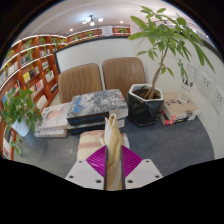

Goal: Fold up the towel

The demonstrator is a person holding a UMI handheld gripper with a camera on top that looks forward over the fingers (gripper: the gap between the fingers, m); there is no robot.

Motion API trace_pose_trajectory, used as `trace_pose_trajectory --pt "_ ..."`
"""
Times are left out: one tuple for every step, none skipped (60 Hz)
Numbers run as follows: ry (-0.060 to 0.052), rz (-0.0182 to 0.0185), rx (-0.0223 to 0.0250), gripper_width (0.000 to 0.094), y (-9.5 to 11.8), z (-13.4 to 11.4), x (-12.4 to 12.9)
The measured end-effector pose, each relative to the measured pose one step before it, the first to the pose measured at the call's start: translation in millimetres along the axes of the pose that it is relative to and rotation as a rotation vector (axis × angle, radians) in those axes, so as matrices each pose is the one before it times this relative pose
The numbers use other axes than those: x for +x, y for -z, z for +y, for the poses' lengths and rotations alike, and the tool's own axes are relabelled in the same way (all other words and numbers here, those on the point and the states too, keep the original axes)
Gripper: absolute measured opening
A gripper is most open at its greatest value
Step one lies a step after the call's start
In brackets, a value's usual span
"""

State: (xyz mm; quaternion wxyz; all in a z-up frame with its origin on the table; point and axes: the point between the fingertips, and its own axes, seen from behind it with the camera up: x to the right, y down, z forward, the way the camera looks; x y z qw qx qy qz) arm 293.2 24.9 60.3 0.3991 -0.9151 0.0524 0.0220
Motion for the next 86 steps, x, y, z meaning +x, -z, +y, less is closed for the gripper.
trace_pose_trajectory --pt "0.0069 0.00146 -0.01155 0.0249 -6.40 6.73 7.21" --pt "0.0067 0.00462 -0.01167 0.0305 -5.15 5.86 7.82" --pt "0.0095 0.00723 -0.00915 0.0368 -4.65 4.86 7.64" --pt "0.0118 0.00808 -0.00321 0.0435 -1.46 -0.01 6.83" --pt "0.0102 0.00562 0.00300 0.0505 -0.45 2.01 4.43" --pt "0.0089 0.00318 0.00250 0.0569 -2.39 1.59 5.51" --pt "0.0094 -0.00045 0.00332 0.0618 -1.16 0.37 4.13" --pt "0.0099 -0.00373 0.00463 0.0659 0.09 -0.29 3.22" --pt "0.0065 -0.00486 0.00742 0.0691 1.29 -1.46 2.65" --pt "0.0030 -0.00573 0.00725 0.0717 -0.48 -3.64 1.77" --pt "-0.0004 -0.00793 0.00932 0.0738 5.04 -1.97 1.00" --pt "0.0002 -0.00683 0.00700 0.0759 4.57 -2.54 0.69" --pt "-0.0004 -0.00791 0.00705 0.0781 5.48 -3.24 0.07" --pt "-0.0014 -0.00857 0.00848 0.0800 5.72 -3.83 -0.34" --pt "-0.0015 -0.00661 0.00622 0.0816 5.76 -5.51 -2.69" --pt "-0.0017 -0.00835 0.00808 0.0832 7.04 -4.91 -1.50" --pt "-0.0007 -0.00727 0.00744 0.0849 7.40 -5.07 -1.84" --pt "-0.0012 -0.00693 0.00737 0.0860 7.42 -5.07 -2.03" --pt "-0.0019 -0.00486 0.00814 0.0863 8.07 -5.28 -2.03" --pt "-0.0003 -0.00665 0.00923 0.0860 8.45 -5.68 -2.84" --pt "0.0030 -0.00933 0.01121 0.0856 4.99 -5.15 -3.26" --pt "0.0054 -0.00556 0.01089 0.0857 8.38 -4.03 -3.06" --pt "0.0059 -0.00595 0.01191 0.0857 9.85 -5.60 -3.80" --pt "0.0035 -0.00564 0.01173 0.0855 9.77 -5.13 -4.23" --pt "0.0022 -0.00537 0.00993 0.0856 9.63 -4.64 -4.43" --pt "0.0026 -0.00561 0.00896 0.0856 9.77 -4.25 -4.71" --pt "0.0040 -0.00749 0.00853 0.0857 4.90 -4.69 -4.60" --pt "0.0035 -0.00639 0.00961 0.0853 6.68 -2.07 -3.39" --pt "0.0023 -0.00658 0.00942 0.0855 8.97 -2.79 -5.39" --pt "0.0008 -0.00679 0.00654 0.0855 8.57 -2.00 -5.70" --pt "0.0012 -0.00629 0.00282 0.0854 8.63 -1.26 -5.68" --pt "0.0010 -0.00477 0.00112 0.0853 5.49 -1.61 -3.48" --pt "0.0010 -0.00242 0.00261 0.0851 7.90 -0.83 -4.60" --pt "-0.0006 -0.00150 0.00436 0.0854 7.70 -0.92 -4.57" --pt "-0.0009 -0.00137 0.00418 0.0853 7.80 -0.55 -4.40" --pt "-0.0006 -0.00110 0.00274 0.0853 7.58 0.13 -4.33" --pt "0.0006 -0.00143 0.00389 0.0854 5.58 -0.25 -5.40" --pt "0.0001 -0.00106 0.00348 0.0852 7.23 0.25 -2.26" --pt "-0.0007 -0.00042 0.00388 0.0852 7.20 0.24 -3.72" --pt "-0.0006 -0.00122 0.00272 0.0853 7.07 0.60 -4.11" --pt "-0.0003 -0.00154 0.00201 0.0852 7.15 0.94 -4.24" --pt "0.0004 -0.00226 0.00396 0.0852 7.00 0.57 -4.29" --pt "0.0001 -0.00176 0.00554 0.0855 4.77 0.50 -5.39" --pt "-0.0003 -0.00164 0.00488 0.0854 7.53 1.58 -2.87" --pt "0.0007 -0.00005 0.00433 0.0853 6.51 1.26 -3.32" --pt "0.0022 0.00103 0.00277 0.0853 6.37 1.61 -3.21" --pt "0.0032 0.00133 0.00193 0.0852 6.67 1.77 -2.77" --pt "0.0037 0.00097 0.00291 0.0852 6.32 2.00 -3.37" --pt "0.0043 0.00165 0.00246 0.0853 5.12 1.21 -4.88" --pt "0.0043 -0.00036 0.00402 0.0853 7.32 2.45 -2.01" --pt "0.0047 -0.00024 0.00430 0.0853 6.02 2.01 -3.45" --pt "0.0043 -0.00052 0.00372 0.0852 6.07 2.31 -3.28" --pt "0.0029 -0.00077 0.00202 0.0851 5.30 2.55 -3.24" --pt "0.0020 -0.00118 -0.00071 0.0852 5.51 3.30 -3.18" --pt "0.0019 -0.00142 -0.00267 0.0852 5.33 3.65 -3.18" --pt "0.0022 -0.00081 -0.00399 0.0853 3.29 1.99 -5.29" --pt "0.0022 -0.00251 -0.00177 0.0853 6.11 3.57 -1.26" --pt "0.0021 -0.00174 -0.00189 0.0853 5.12 3.19 -2.90" --pt "0.0018 -0.00171 -0.00211 0.0853 4.53 3.01 -2.56" --pt "0.0012 -0.00163 -0.00216 0.0853 4.58 3.09 -2.90" --pt "0.0007 -0.00122 -0.00273 0.0854 4.22 2.92 -2.53" --pt "0.0010 0.00036 -0.00278 0.0853 4.01 3.00 -2.17" --pt "0.0020 0.00180 -0.00214 0.0853 4.04 2.77 -1.85" --pt "0.0024 0.00213 -0.00127 0.0852 2.48 2.40 -1.56" --pt "0.0018 0.00108 -0.00015 0.0851 4.26 2.32 -1.25" --pt "0.0022 0.00009 -0.00064 0.0854 3.71 1.86 -1.60" --pt "0.0028 0.00020 -0.00056 0.0854 3.57 1.64 -1.54" --pt "0.0037 0.00092 -0.00019 0.0852 3.26 1.72 -1.56" --pt "0.0046 0.00140 0.00074 0.0850 3.14 1.41 -1.56" --pt "0.0046 0.00237 0.00100 0.0852 -0.53 0.40 -2.33" --pt "0.0023 0.00032 0.00102 0.0852 2.45 0.63 -0.56" --pt "0.0012 -0.00025 0.00165 0.0852 2.67 0.80 -1.23" --pt "0.0012 -0.00099 0.00165 0.0851 2.65 0.85 -1.76" --pt "0.0012 -0.00139 0.00136 0.0851 2.43 0.64 -1.84" --pt "0.0012 -0.00175 0.00076 0.0853 2.27 0.86 -2.02" --pt "0.0004 -0.00153 0.00095 0.0852 2.08 0.31 -1.84" --pt "0.0000 -0.00135 0.00055 0.0852 -1.83 0.11 -2.00" --pt "-0.0004 -0.00091 0.00068 0.0852 1.83 0.76 -1.51" --pt "-0.0004 -0.00094 0.00057 0.0853 1.68 0.52 -1.59" --pt "0.0004 -0.00149 0.00082 0.0853 1.53 0.52 -1.48" --pt "0.0014 -0.00161 0.00081 0.0852 1.17 0.35 -1.71" --pt "0.0021 -0.00158 0.00075 0.0853 1.28 0.00 -1.85" --pt "0.0018 -0.00189 0.00033 0.0854 1.03 -0.07 -1.48" --pt "0.0014 -0.00194 -0.00017 0.0853 1.06 0.09 -1.66" --pt "0.0014 -0.00179 0.00071 0.0852 1.08 -0.08 -1.48" --pt "0.0012 -0.00144 0.00069 0.0853 0.88 0.08 -1.28"
